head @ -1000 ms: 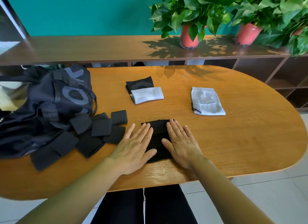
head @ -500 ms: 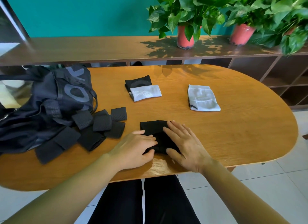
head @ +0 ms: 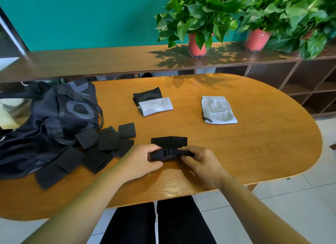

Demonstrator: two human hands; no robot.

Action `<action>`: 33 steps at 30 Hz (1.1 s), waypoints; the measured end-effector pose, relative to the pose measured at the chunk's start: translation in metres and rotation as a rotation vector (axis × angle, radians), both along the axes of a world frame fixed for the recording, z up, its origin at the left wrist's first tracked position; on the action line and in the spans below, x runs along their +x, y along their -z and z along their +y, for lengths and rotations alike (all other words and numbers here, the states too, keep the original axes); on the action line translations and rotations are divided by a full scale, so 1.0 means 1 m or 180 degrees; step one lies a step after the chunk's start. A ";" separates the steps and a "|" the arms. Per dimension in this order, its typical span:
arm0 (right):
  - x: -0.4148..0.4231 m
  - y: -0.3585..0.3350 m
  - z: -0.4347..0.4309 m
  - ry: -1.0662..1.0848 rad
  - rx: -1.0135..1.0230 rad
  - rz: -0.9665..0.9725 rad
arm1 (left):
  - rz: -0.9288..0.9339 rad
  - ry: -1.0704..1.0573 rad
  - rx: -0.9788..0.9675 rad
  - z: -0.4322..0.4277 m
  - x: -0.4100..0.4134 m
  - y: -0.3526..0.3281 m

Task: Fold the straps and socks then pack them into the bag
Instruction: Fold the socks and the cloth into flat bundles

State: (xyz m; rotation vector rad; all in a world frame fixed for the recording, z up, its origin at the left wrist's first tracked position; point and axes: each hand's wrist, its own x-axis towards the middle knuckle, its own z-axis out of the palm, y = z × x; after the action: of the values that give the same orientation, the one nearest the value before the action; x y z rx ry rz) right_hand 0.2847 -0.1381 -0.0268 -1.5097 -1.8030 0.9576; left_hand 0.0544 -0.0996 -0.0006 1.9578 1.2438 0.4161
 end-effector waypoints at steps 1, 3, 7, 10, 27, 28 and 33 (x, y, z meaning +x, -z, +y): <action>-0.001 -0.001 0.001 0.0123 -0.0054 0.0260 | -0.0086 -0.0170 0.0028 0.002 0.002 0.002; -0.005 -0.003 0.005 0.0489 -0.0065 0.0698 | -0.0257 -0.0552 0.0129 0.005 0.007 0.007; -0.018 -0.001 0.016 0.1244 0.0020 0.0972 | -0.0497 -0.1144 0.0177 0.011 0.018 0.016; -0.026 0.004 0.027 0.1592 0.0018 0.0774 | -0.0382 -0.1498 0.0309 0.016 0.026 0.020; -0.030 0.010 0.040 0.2095 0.0227 -0.0470 | 0.1465 -0.1688 0.1062 0.017 0.043 0.003; -0.029 0.008 0.037 0.2074 0.0377 -0.0335 | 0.1349 -0.1646 0.1274 0.015 0.042 0.000; -0.033 0.002 0.015 0.1014 0.2012 -0.1579 | 0.1188 -0.0302 0.2014 -0.007 0.042 0.006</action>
State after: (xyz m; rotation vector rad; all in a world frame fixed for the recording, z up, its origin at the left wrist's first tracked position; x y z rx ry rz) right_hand 0.2518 -0.1232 -0.0292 -1.6065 -1.8512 -0.1642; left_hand 0.0962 -0.1064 -0.0064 2.6044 1.5778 0.5592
